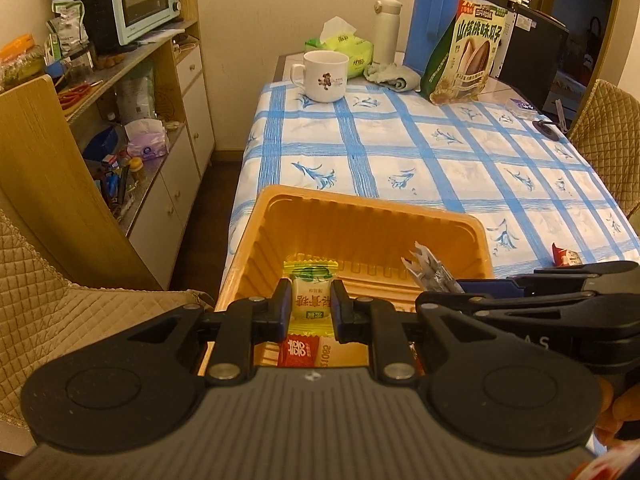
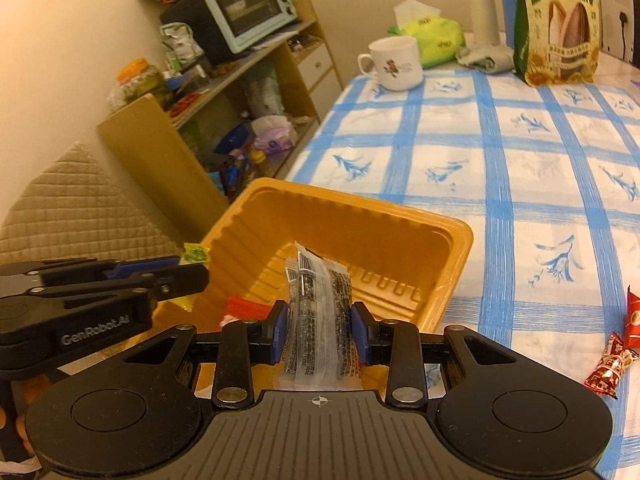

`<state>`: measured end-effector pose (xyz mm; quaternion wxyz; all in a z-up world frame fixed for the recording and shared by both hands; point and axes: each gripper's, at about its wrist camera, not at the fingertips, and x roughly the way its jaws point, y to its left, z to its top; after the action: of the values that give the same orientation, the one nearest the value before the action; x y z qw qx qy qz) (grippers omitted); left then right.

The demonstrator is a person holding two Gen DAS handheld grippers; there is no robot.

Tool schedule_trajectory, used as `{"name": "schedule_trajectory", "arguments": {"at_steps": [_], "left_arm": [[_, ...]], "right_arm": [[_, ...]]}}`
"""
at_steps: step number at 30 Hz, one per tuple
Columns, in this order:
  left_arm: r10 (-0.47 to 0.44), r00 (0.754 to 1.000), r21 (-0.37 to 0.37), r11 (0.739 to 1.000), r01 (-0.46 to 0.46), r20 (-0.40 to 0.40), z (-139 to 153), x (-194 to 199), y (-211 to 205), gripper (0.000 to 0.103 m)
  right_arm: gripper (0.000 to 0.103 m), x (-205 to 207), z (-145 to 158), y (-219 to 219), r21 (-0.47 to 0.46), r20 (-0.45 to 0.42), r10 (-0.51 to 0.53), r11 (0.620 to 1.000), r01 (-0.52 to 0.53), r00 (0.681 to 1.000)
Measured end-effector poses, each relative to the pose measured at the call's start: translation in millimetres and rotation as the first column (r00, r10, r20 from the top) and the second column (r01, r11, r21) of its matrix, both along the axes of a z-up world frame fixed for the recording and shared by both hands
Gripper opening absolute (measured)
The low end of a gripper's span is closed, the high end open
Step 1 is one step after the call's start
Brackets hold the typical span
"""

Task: Organize snacks
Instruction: 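Carry both snacks over the orange tray, then open both tools to drop the snacks into the tray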

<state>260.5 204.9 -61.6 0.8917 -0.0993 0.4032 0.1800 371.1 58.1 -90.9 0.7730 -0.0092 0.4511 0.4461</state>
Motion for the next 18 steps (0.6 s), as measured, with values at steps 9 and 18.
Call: {"name": "schedule_trajectory", "arguments": {"at_steps": [9, 18], "left_arm": [[-0.006, 1.000, -0.025, 1.000, 0.005, -0.023, -12.3, 10.4, 5.8, 0.018], [-0.009, 1.000, -0.046, 0.999, 0.008, -0.030, -17.2, 10.5, 5.5, 0.018]], "right_arm": [[0.035, 13.4, -9.7, 10.9, 0.001, -0.008, -0.010, 1.000, 0.010, 1.000], [0.035, 15.9, -4.5, 16.3, 0.007, 0.014, 0.017, 1.000, -0.017, 1.000]]}}
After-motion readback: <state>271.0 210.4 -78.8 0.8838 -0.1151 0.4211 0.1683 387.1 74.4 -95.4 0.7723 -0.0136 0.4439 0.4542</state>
